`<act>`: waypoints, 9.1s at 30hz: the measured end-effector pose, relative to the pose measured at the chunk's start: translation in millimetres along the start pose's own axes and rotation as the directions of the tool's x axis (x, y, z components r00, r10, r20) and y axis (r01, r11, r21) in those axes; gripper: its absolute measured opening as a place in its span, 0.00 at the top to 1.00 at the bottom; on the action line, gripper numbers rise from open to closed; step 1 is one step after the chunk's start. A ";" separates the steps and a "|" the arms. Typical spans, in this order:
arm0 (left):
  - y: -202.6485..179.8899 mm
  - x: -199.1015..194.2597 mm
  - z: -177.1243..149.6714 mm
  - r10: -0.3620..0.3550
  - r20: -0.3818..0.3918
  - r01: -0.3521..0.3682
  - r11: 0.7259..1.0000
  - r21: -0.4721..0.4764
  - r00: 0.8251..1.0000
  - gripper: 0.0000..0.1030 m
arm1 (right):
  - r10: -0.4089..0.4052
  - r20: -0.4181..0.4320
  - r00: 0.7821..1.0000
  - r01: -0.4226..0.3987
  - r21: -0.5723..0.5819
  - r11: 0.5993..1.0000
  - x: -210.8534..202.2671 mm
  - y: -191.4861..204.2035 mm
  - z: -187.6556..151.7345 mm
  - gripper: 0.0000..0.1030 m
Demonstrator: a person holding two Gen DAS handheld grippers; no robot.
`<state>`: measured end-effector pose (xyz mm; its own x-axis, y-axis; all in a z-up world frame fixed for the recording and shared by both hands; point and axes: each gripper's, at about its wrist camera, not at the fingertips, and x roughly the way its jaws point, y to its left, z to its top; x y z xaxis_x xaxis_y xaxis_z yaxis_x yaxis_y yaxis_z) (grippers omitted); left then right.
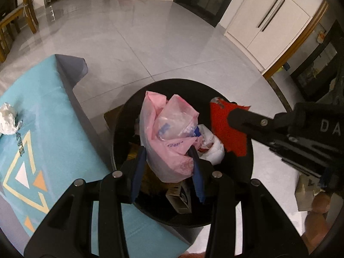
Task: Collect trash
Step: 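Open both grippers to drop the pink bag and chips bag into the bin, then move both grippers back over the mat, then lower both open grippers toward the red box and white paper cup, then grasp the red cigarette box with the left gripper while the right grasps the white paper cup, then lift the red box and white cup above the mat with both grippers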
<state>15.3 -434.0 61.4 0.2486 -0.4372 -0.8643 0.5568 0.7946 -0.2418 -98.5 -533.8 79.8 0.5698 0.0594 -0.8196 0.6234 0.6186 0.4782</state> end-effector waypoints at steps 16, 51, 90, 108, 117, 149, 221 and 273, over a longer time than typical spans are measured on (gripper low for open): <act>-3.9 0.9 4.0 -0.038 0.000 0.038 0.998 0.044 0.999 0.59 | -0.051 0.003 0.999 0.051 0.003 0.999 5.1 1.2 2.8 0.91; 215.3 -174.9 -33.1 0.086 0.166 -0.028 0.946 -0.323 0.982 0.03 | -0.067 0.212 0.975 0.140 -0.348 0.927 4.0 101.6 -35.7 0.06; 401.2 -235.8 -202.1 0.437 0.119 -0.234 0.669 -0.705 0.892 0.03 | 0.098 0.159 0.982 0.080 -0.830 0.551 49.6 271.7 -226.0 0.03; 377.6 -220.4 -177.6 0.465 0.107 -0.297 0.709 -0.639 0.879 0.03 | 0.085 0.165 0.983 0.099 -0.852 0.513 46.0 268.2 -234.8 0.03; 370.5 -211.3 -168.4 0.464 0.098 -0.306 0.715 -0.629 0.881 0.03 | 0.058 0.171 0.984 0.112 -0.830 0.546 50.8 259.5 -223.4 0.03; 364.2 -214.6 -170.2 0.440 0.061 -0.319 0.733 -0.601 0.896 0.03 | 0.031 0.149 0.988 0.102 -0.799 0.593 51.0 253.2 -214.2 0.03; 445.1 -123.7 -105.8 0.334 -0.050 -0.318 0.827 -0.463 0.941 0.74 | -0.330 -0.093 0.939 0.044 -0.923 0.383 250.7 347.8 -190.8 0.18; 293.9 -187.7 -132.0 0.173 0.068 -0.122 0.875 -0.468 0.983 0.74 | 0.037 -0.130 0.991 -0.114 -0.663 0.739 37.1 223.9 -145.0 0.17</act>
<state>27.6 -62.8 94.3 0.3941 -0.3209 -0.8612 0.0863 0.9458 -0.3130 -15.4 -279.5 110.6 0.5178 0.1834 -0.8356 0.0405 0.9704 0.2380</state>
